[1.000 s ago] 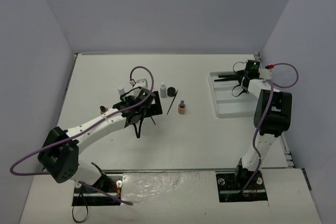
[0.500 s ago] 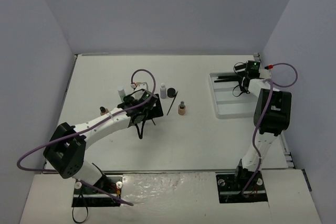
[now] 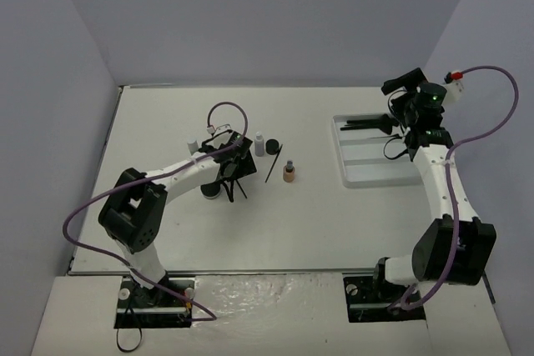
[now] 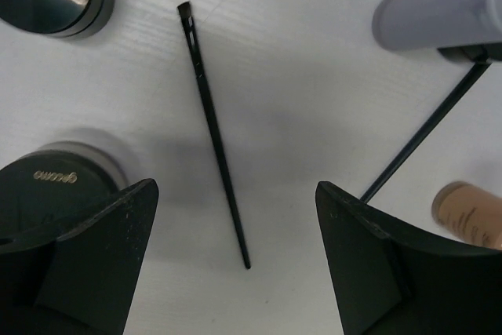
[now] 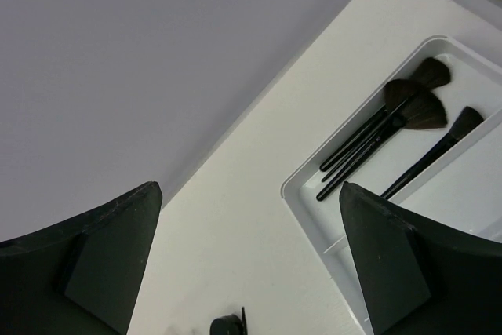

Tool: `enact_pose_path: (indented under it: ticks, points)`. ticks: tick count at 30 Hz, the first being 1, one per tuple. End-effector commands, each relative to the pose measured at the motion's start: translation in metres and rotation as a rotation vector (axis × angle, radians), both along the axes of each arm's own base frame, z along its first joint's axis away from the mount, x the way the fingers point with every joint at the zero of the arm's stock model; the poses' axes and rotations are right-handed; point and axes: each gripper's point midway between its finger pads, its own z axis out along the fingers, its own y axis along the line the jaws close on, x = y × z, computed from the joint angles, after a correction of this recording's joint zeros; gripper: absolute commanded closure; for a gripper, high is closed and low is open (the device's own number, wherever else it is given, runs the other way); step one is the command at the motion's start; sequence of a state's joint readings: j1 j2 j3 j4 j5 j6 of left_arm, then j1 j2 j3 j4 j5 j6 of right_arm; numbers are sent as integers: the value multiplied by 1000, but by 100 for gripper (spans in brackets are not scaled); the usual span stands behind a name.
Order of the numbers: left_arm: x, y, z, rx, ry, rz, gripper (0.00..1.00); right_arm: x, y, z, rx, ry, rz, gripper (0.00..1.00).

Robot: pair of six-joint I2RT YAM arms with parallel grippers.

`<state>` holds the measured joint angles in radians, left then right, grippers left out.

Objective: Organize the makeup

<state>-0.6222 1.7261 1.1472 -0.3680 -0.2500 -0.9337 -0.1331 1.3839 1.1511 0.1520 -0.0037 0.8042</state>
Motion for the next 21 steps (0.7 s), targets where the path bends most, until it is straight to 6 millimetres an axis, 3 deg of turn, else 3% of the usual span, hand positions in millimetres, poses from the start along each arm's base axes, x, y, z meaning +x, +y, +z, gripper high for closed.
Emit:
enact_pose_path:
  ticks: [1,9,16,21]
  points:
    - [28,-12,15,-48,-26,35,25,-8,39,-3,-64,14,116,6]
    - [34,-1,-5,-36,25,97,45,-35,83,-1,-141,18,242,6]
    - [32,4,-21,-3,70,102,60,-55,91,-5,-181,23,283,6]
    - [22,9,-38,31,126,107,79,-63,100,1,-201,1,327,6]
